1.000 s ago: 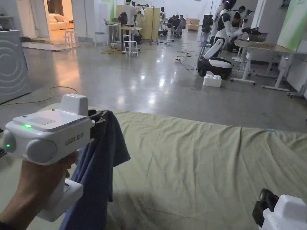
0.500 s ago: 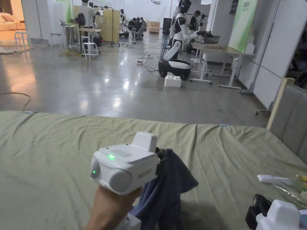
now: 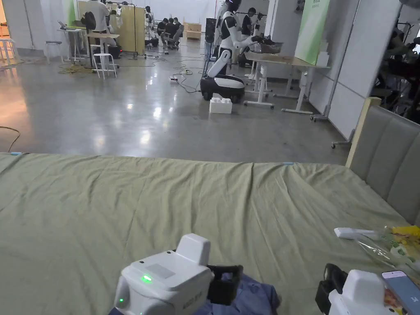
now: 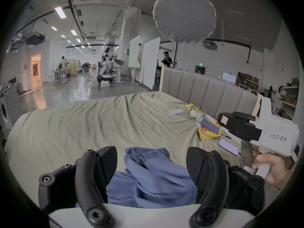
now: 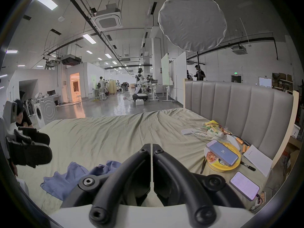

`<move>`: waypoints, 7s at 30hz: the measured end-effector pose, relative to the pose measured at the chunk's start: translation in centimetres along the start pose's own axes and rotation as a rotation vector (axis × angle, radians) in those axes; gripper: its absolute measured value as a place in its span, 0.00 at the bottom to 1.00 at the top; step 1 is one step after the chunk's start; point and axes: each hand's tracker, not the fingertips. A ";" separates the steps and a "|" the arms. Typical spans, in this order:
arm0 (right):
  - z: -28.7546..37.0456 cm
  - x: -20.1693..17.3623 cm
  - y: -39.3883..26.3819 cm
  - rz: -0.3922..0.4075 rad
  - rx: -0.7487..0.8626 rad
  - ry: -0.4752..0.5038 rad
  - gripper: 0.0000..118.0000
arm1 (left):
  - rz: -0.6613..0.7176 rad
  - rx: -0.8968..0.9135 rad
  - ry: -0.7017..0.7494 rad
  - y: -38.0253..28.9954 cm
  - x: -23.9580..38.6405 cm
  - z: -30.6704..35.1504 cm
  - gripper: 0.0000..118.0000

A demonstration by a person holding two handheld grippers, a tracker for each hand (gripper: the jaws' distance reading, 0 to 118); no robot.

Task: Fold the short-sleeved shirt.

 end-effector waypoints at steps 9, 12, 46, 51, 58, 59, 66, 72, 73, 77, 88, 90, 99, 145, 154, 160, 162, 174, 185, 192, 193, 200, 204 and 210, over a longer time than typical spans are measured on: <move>-0.8 -4.6 2.3 0.049 0.067 0.076 0.02 | 0.101 0.173 0.315 0.6 -6.7 6.8 0.29; -0.6 -6.0 2.8 0.073 0.100 0.099 0.02 | 0.108 0.200 0.400 0.0 -8.4 9.0 0.05; -1.3 -7.4 -1.1 0.145 0.018 0.124 0.02 | 0.344 -0.615 0.518 -17.6 -18.2 2.9 0.54; -2.0 -7.1 -1.8 0.142 -0.005 0.121 0.02 | 0.272 -0.625 0.522 -17.0 -16.8 1.9 0.19; -3.8 -5.4 -2.0 0.129 -0.053 0.119 0.02 | 0.253 -0.591 0.454 -16.6 -16.4 2.1 0.03; -4.3 -4.8 -1.8 0.137 -0.053 0.117 0.02 | 0.275 -0.567 0.445 -16.5 -16.8 2.6 0.03; -13.4 -0.3 -2.5 0.094 -0.385 0.137 0.47 | 0.323 -0.404 0.441 -14.4 -16.7 6.4 0.03; -20.7 -0.5 -6.5 0.263 -0.591 0.197 0.59 | 0.335 -0.378 0.459 -13.8 -17.0 7.5 0.03; -21.5 -0.8 -7.4 0.261 -0.634 0.232 0.60 | 0.343 -0.382 0.461 -14.0 -17.0 7.5 0.03; -23.6 -2.0 -10.4 0.248 -0.726 0.261 0.58 | 0.336 -0.395 0.468 -14.4 -16.8 7.0 0.03; -20.5 -3.5 -9.0 0.315 -0.620 0.310 0.06 | 0.343 -0.360 0.462 -13.6 -16.4 7.0 0.03; -19.4 -2.9 -7.4 0.299 -0.570 0.299 0.05 | 0.338 -0.315 0.451 -12.5 -16.5 7.7 0.03; -13.3 0.6 2.5 0.222 -0.352 0.211 0.05 | 0.302 -0.140 0.463 -5.7 -17.3 10.4 0.03; -11.3 -2.8 5.4 0.235 -0.184 0.161 0.05 | 0.276 -0.097 0.635 -3.1 -24.0 13.9 0.03; -7.8 -0.9 -6.9 0.266 -0.394 0.127 0.05 | 0.333 -0.313 0.636 -16.4 -20.5 15.5 0.03; -7.1 -0.2 -9.4 0.209 -0.440 0.088 0.16 | 0.400 -0.422 0.595 -20.1 -19.6 14.6 0.04; -6.3 -0.8 -8.6 0.217 -0.410 0.062 0.48 | 0.386 -0.402 0.612 -19.8 -19.2 14.5 0.16; 0.0 -7.3 0.6 0.088 0.049 0.135 0.64 | 0.123 0.024 0.623 -8.8 -12.8 13.5 0.56; 3.7 -12.2 2.4 0.104 0.228 0.175 0.03 | 0.048 0.225 0.541 -4.8 -6.6 12.8 0.02; 2.3 -12.0 1.2 0.115 0.180 0.162 0.03 | 0.121 0.154 0.548 -5.6 -8.8 10.3 0.01; 1.9 -11.7 0.8 0.115 0.163 0.161 0.03 | 0.138 0.115 0.536 -6.0 -9.7 9.5 0.01; -0.9 -9.5 -1.8 0.104 0.034 0.139 0.03 | 0.236 -0.102 0.458 -6.7 -16.6 1.3 0.01; -2.7 -8.2 -3.0 0.114 -0.018 0.122 0.03 | 0.227 -0.226 0.411 -5.7 -20.2 -5.6 0.01; -4.8 -6.5 -4.0 0.121 -0.079 0.095 0.03 | 0.240 -0.419 0.358 -4.3 -23.8 -15.3 0.31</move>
